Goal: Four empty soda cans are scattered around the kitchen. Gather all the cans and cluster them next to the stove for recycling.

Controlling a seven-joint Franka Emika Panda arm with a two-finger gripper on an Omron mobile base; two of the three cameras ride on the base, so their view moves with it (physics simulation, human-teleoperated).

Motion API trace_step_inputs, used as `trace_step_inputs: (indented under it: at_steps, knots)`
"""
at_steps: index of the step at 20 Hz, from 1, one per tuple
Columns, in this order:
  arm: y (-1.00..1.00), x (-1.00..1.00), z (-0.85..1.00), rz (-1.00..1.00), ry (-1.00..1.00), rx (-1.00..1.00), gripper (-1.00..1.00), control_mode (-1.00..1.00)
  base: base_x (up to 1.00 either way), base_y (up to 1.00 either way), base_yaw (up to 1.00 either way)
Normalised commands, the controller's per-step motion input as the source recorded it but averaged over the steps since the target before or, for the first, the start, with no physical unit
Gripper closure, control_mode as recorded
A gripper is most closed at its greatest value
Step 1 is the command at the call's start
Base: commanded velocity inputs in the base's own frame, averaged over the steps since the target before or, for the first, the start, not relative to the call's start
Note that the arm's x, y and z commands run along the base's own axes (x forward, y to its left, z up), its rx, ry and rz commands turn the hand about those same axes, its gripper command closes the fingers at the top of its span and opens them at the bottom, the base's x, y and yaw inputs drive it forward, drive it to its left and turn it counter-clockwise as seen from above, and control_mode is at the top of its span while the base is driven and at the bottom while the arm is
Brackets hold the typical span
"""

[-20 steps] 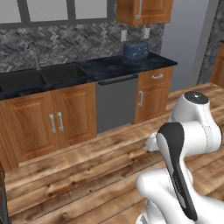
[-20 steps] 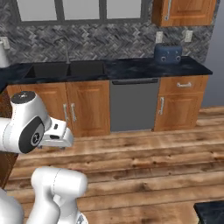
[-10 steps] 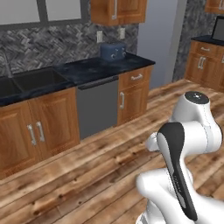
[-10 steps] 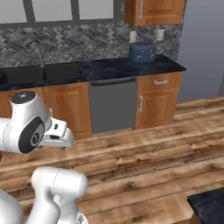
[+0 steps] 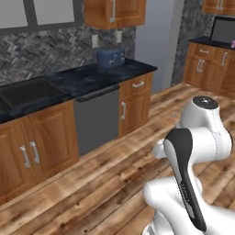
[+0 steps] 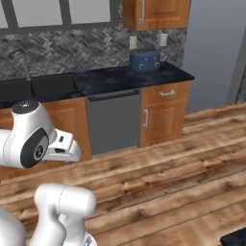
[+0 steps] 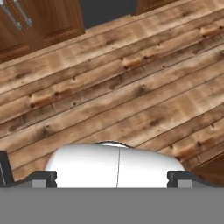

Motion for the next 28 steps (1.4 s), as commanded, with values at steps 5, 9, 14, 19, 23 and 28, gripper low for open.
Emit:
trace_step_inputs:
  at_steps: [5,9,14,19,23,28]
  knots:
    - [0.00,0.00,0.00,0.00,0.00,0.00,-1.00,1.00,0.35,0.04,-0.40]
    - [0.00,0.00,0.00,0.00,0.00,0.00,-1.00,1.00,0.44,0.09,-0.36]
    - [0.00,0.00,0.00,0.00,0.00,0.00,-1.00,1.00,0.64,0.18,-0.25]
    - [0.00,0.00,0.00,0.00,0.00,0.00,-1.00,1.00,0.63,0.17,-0.25]
    - [0.00,0.00,0.00,0.00,0.00,0.00,-1.00,1.00,0.58,0.05,-0.26]
    - [0.00,0.00,0.00,0.00,0.00,0.00,-1.00,1.00,0.56,0.00,-0.24]
